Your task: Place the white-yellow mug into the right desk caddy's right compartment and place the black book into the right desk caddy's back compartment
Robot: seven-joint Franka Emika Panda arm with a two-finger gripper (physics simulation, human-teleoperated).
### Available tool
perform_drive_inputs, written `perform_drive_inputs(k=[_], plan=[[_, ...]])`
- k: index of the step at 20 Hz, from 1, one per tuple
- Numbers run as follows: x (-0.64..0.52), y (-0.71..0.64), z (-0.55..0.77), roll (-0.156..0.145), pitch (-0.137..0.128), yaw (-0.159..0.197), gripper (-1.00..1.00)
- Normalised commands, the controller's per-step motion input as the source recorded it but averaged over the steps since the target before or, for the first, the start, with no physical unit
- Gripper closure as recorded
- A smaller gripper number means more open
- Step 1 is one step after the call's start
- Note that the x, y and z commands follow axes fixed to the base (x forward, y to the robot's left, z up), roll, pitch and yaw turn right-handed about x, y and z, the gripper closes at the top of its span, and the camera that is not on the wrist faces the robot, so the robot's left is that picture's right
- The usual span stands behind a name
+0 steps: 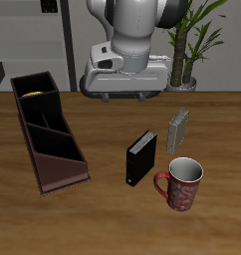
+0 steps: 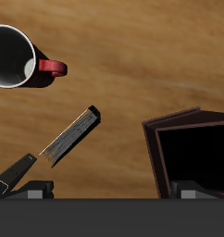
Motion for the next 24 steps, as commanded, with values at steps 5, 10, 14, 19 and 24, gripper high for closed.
perform_drive_inputs(k=[5, 10, 14, 19, 24], plan=[[-0.28, 0.36, -0.09, 0.046, -0.008, 0.036, -1.0], [-0.34, 0.44, -0.03, 0.082, -0.012, 0.034, -1.0], [-0.16, 0.25, -0.02, -0.01, -0.012, -0.039, -1.0], [-0.1, 0.24, -0.04, 0.024, -0.014, 0.008, -1.0], [0.21, -0.07, 0.14, -0.031, -0.023, -0.015, -1.0]])
